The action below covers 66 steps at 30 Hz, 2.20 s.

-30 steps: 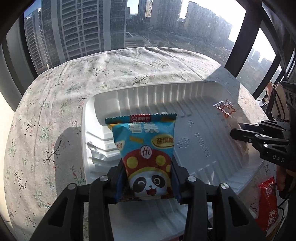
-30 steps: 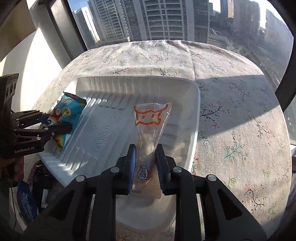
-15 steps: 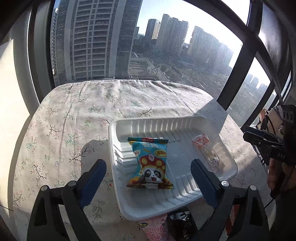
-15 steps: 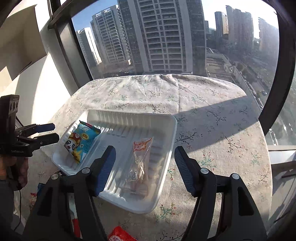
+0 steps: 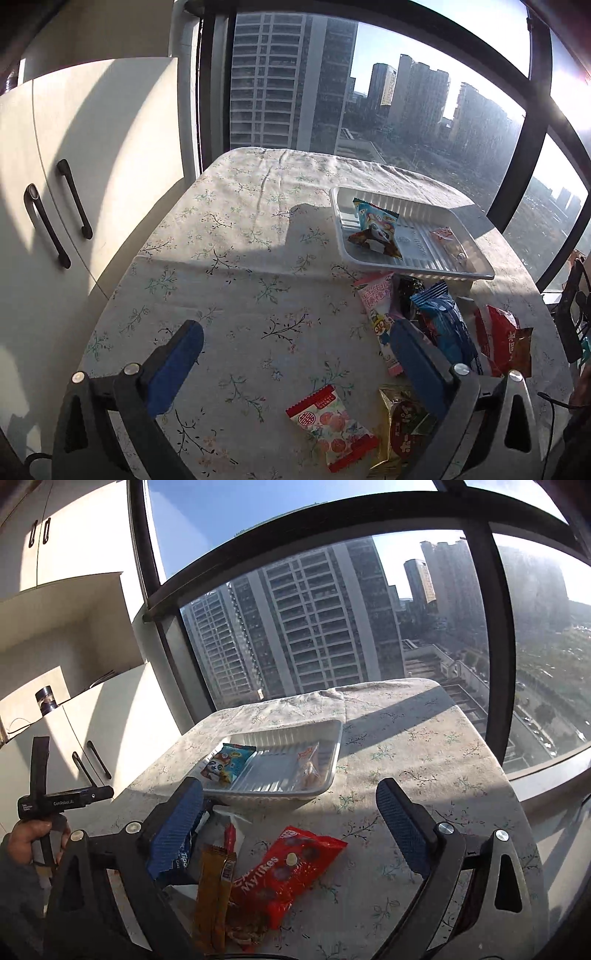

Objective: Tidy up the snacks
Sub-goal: 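Grasp the red-white candy packet with the left tool, then grasp the orange stick bar with the right tool while the left tool holds the candy packet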

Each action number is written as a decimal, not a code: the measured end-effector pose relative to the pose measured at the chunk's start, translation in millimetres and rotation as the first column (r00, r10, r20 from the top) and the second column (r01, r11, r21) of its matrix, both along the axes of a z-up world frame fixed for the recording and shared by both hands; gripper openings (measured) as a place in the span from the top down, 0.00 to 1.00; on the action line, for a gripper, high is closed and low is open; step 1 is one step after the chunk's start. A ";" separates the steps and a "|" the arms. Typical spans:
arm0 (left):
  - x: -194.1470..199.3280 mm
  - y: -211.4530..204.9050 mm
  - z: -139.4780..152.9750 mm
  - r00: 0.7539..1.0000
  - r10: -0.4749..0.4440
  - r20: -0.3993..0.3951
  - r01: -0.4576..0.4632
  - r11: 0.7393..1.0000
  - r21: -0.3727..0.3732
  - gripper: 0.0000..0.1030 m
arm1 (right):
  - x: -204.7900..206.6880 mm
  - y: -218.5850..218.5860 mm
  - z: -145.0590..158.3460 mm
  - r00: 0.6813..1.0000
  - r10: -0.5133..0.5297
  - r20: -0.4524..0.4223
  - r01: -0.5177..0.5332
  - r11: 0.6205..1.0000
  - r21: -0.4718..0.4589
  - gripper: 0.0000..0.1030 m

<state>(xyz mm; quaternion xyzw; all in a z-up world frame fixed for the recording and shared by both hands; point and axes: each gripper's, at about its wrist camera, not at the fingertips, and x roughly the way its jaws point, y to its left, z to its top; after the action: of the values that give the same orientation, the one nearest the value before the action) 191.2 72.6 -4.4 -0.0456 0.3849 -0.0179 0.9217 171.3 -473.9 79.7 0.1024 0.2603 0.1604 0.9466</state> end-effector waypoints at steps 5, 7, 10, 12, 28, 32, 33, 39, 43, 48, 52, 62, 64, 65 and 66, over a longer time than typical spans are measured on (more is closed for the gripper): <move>-22.2 -15.5 -33.6 0.997 -0.005 -0.072 0.008 0.999 0.038 0.04 | -40.8 29.2 -31.9 0.998 0.032 -0.056 -0.030 0.999 0.028 0.07; -23.1 -22.1 -43.6 0.995 -0.014 -0.101 0.019 0.999 0.044 0.11 | -49.1 38.8 -41.7 0.996 0.047 -0.076 -0.044 0.998 0.039 0.07; -23.2 -25.6 -51.1 0.993 -0.004 -0.117 0.011 0.998 0.060 0.16 | -58.2 47.2 -47.7 0.995 0.061 -0.083 -0.059 0.998 0.026 0.07; -22.3 -26.3 -53.2 0.992 0.000 -0.127 0.009 0.998 0.067 0.20 | -63.6 50.8 -48.9 0.995 0.067 -0.080 -0.066 0.998 0.017 0.07; -17.1 -34.9 -65.1 0.988 -0.026 -0.154 0.041 0.995 0.096 0.40 | -68.5 69.4 -56.8 0.990 0.097 -0.098 -0.101 0.994 -0.029 0.07; -17.3 -36.1 -63.8 0.988 -0.046 -0.150 0.062 0.993 0.104 0.51 | -69.8 74.1 -57.7 0.990 0.102 -0.100 -0.107 0.993 -0.044 0.07; -17.5 -37.2 -63.5 0.987 -0.054 -0.149 0.070 0.992 0.106 0.55 | -69.9 74.8 -57.4 0.989 0.103 -0.101 -0.108 0.993 -0.048 0.07; -18.9 -38.2 -63.3 0.985 -0.090 -0.151 0.107 0.988 0.111 0.60 | -75.0 84.5 -57.5 0.988 0.113 -0.101 -0.122 0.989 -0.084 0.07; -21.1 -32.9 -62.8 0.983 -0.103 -0.154 0.118 0.989 0.086 0.63 | -75.7 93.4 -59.0 0.986 0.124 -0.112 -0.137 0.985 -0.108 0.08; -23.8 -20.2 -59.1 0.985 -0.101 -0.139 0.107 0.994 0.032 0.64 | -72.8 102.8 -61.7 0.981 0.128 -0.143 -0.146 0.982 -0.122 0.11; -25.9 -13.2 -54.7 0.987 -0.111 -0.117 0.109 0.994 -0.018 0.65 | -67.1 111.0 -68.9 0.973 0.126 -0.193 -0.155 0.977 -0.143 0.20; -27.5 -7.2 -52.9 0.986 -0.142 -0.084 0.134 0.987 -0.094 0.65 | -44.9 103.7 -82.5 0.954 0.076 -0.291 -0.109 0.989 -0.100 0.50; -27.8 -6.1 -53.0 0.986 -0.143 -0.081 0.134 0.986 -0.101 0.65 | -41.1 102.6 -84.9 0.951 0.065 -0.304 -0.100 0.990 -0.103 0.50; -27.8 -5.6 -53.0 0.986 -0.144 -0.079 0.135 0.985 -0.104 0.65 | -39.9 103.0 -86.1 0.949 0.065 -0.308 -0.101 0.989 -0.104 0.50; -28.1 -5.2 -53.1 0.986 -0.145 -0.078 0.137 0.985 -0.107 0.65 | -38.4 103.8 -87.4 0.947 0.066 -0.314 -0.104 0.989 -0.106 0.50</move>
<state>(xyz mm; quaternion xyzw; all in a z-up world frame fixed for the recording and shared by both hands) 163.1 67.5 -57.5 -0.0655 0.4246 -0.1006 0.8974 132.9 -370.1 -7.6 0.0575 0.4188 0.1670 0.8907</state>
